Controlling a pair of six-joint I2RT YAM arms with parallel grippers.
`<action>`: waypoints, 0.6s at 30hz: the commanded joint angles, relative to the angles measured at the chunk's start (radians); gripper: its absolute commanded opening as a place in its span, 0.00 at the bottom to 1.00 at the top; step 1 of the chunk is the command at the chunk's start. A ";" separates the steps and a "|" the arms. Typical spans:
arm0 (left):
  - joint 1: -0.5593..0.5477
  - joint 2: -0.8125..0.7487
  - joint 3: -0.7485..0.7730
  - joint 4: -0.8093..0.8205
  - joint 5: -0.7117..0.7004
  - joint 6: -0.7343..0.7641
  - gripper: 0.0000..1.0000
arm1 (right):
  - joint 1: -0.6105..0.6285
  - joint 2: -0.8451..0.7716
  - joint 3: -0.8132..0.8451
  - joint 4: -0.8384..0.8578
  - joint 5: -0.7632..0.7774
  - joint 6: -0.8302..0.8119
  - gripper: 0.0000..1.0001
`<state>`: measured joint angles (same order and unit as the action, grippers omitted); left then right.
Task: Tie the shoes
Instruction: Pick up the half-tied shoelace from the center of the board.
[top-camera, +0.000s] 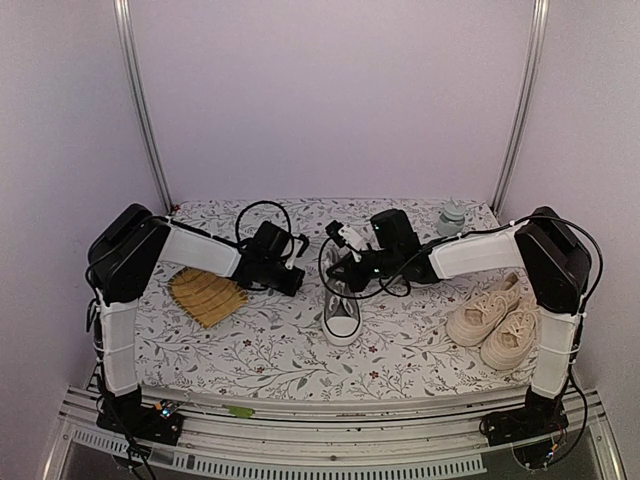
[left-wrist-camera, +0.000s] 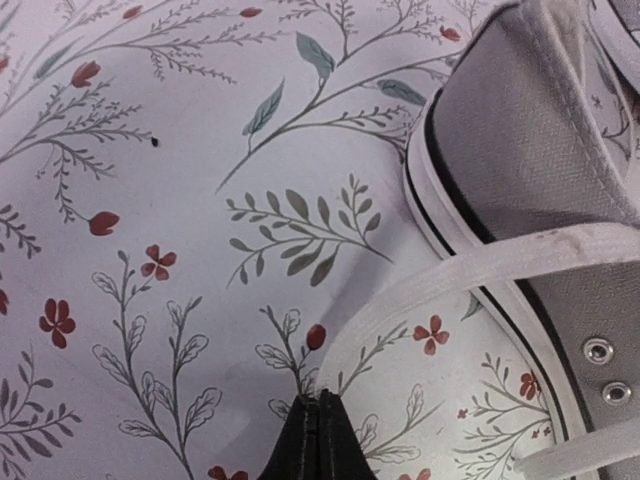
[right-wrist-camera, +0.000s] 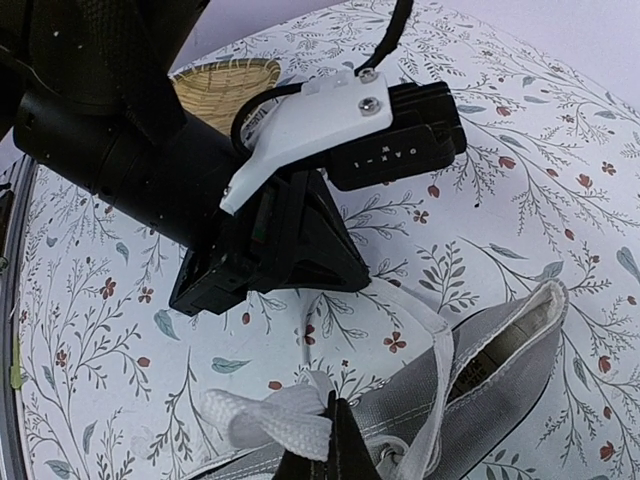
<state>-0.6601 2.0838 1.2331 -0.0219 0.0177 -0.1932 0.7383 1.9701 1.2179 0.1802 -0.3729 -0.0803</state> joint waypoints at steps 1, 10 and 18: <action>-0.020 -0.005 -0.046 -0.094 0.032 0.024 0.00 | -0.004 -0.027 0.003 -0.016 -0.018 -0.012 0.01; -0.025 -0.105 -0.107 0.045 -0.024 0.045 0.00 | -0.006 -0.030 0.007 -0.033 -0.029 -0.016 0.01; -0.041 -0.293 -0.260 0.254 0.054 0.095 0.00 | -0.039 -0.027 0.023 -0.048 -0.099 -0.006 0.01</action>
<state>-0.6781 1.8877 1.0447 0.0803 0.0189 -0.1425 0.7238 1.9701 1.2182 0.1471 -0.4141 -0.0914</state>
